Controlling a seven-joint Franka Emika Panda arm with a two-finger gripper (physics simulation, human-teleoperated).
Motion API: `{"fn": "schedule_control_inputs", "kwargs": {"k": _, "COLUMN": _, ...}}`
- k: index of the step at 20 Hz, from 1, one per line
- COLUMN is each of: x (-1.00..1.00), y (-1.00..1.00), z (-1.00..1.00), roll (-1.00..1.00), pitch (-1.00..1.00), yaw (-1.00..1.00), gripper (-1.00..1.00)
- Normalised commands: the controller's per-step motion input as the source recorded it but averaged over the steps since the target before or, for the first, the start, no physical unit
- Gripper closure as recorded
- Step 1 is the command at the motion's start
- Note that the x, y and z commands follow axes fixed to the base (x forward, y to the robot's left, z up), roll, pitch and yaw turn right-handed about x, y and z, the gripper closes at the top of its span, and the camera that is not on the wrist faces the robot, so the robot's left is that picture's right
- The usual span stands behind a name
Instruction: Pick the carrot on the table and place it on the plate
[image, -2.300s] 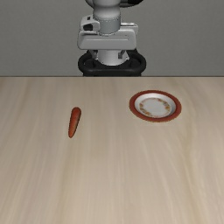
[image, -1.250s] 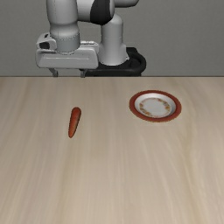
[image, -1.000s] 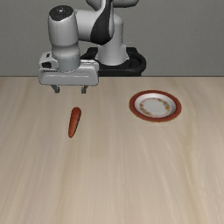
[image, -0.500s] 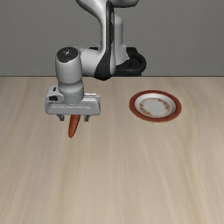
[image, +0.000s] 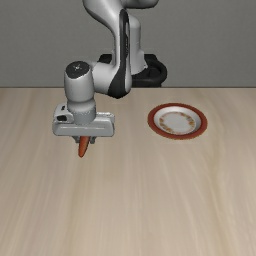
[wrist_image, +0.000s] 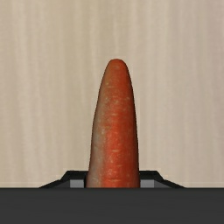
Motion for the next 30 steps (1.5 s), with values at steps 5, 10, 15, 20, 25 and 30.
{"fn": "schedule_control_inputs", "kwargs": {"k": 5, "x": 0.0, "y": 0.0, "z": 1.0, "roll": 0.0, "pitch": 0.0, "yaw": 0.0, "gripper": 1.0}}
{"fn": "schedule_control_inputs", "kwargs": {"k": 10, "x": 0.0, "y": 0.0, "z": 1.0, "roll": 0.0, "pitch": 0.0, "yaw": 0.0, "gripper": 1.0}}
{"fn": "schedule_control_inputs", "kwargs": {"k": 15, "x": 0.0, "y": 0.0, "z": 1.0, "roll": 0.0, "pitch": 0.0, "yaw": 0.0, "gripper": 1.0}}
{"fn": "schedule_control_inputs", "kwargs": {"k": 20, "x": 0.0, "y": 1.0, "z": 0.0, "roll": 0.0, "pitch": 0.0, "yaw": 0.0, "gripper": 1.0}}
{"fn": "schedule_control_inputs", "kwargs": {"k": 25, "x": 0.0, "y": 1.0, "z": 0.0, "roll": 0.0, "pitch": 0.0, "yaw": 0.0, "gripper": 1.0}}
{"fn": "schedule_control_inputs", "kwargs": {"k": 30, "x": 0.0, "y": 1.0, "z": 0.0, "roll": 0.0, "pitch": 0.0, "yaw": 0.0, "gripper": 1.0}}
